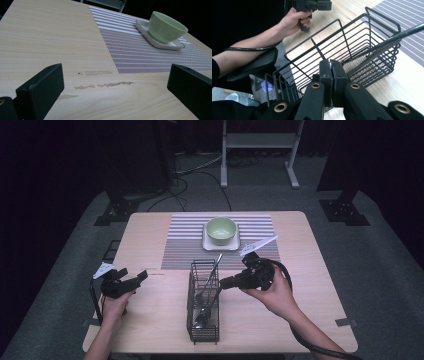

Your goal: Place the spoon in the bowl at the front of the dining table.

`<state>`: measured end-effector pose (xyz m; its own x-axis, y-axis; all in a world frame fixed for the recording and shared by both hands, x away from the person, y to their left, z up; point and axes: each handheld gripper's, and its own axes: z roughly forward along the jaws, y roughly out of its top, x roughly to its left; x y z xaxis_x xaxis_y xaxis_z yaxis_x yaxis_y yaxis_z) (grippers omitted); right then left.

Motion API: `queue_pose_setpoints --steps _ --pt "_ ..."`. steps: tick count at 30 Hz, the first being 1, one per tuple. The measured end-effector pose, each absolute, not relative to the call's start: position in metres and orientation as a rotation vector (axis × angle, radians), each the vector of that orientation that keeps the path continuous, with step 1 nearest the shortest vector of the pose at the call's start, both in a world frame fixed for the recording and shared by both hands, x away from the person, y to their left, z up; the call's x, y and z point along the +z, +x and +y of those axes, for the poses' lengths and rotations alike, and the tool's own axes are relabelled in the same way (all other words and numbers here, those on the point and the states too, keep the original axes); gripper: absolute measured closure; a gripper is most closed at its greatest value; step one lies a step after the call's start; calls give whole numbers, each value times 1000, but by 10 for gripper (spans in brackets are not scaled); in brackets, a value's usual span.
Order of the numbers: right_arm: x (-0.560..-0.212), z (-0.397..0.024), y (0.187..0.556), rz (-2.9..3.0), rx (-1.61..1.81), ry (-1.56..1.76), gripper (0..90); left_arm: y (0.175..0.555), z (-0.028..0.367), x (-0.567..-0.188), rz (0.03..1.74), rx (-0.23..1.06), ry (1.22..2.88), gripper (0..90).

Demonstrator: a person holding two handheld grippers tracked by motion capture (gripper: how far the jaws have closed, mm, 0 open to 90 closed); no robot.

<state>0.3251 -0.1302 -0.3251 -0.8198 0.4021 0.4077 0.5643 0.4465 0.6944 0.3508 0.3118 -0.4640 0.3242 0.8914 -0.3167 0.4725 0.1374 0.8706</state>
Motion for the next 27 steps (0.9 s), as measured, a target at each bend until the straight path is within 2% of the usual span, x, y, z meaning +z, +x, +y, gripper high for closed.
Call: queue_pose_setpoints --steps 27 --pt "-310 -149 330 -2380 -1410 -880 886 351 311 -464 1309 479 1497 0"
